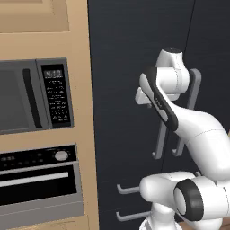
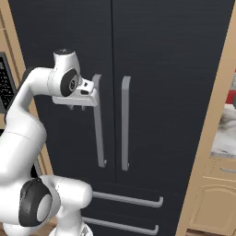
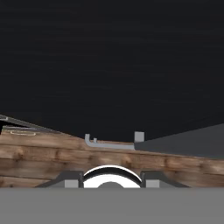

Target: Open the fridge, remove the orange, tomato, and steak, and place them on any counter.

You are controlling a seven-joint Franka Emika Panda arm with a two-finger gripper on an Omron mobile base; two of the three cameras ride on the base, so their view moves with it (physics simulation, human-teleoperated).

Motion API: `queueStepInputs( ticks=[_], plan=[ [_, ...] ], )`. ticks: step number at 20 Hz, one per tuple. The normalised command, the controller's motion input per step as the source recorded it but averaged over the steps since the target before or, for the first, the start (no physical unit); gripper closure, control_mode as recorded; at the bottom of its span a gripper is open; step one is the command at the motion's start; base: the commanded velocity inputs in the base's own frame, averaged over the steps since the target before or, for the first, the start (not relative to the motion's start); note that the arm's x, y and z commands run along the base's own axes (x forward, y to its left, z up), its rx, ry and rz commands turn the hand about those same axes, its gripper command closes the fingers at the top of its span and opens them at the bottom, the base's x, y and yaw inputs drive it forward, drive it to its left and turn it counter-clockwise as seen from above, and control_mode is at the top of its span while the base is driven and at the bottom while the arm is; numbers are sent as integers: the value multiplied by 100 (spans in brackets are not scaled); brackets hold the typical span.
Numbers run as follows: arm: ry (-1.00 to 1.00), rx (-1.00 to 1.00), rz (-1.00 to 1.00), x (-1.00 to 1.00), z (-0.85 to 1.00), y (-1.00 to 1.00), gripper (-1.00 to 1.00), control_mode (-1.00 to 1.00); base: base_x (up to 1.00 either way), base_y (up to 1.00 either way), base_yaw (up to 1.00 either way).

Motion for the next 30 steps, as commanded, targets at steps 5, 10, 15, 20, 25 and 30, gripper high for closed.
queueStepInputs(
  ticks=[5,10,15,20,25,30],
  plan=[
    [0,0,0,0,0,0,-100,100,0,0,0],
    [0,0,0,0,0,0,-100,100,-23,-17,0],
    [0,0,0,0,0,0,-100,100,-31,-17,0],
    [0,0,0,0,0,0,-100,100,-33,-23,0],
    [0,0,0,0,0,0,-100,100,-31,-32,0],
    [0,0,0,0,0,0,-100,100,-32,-36,0]
  ],
)
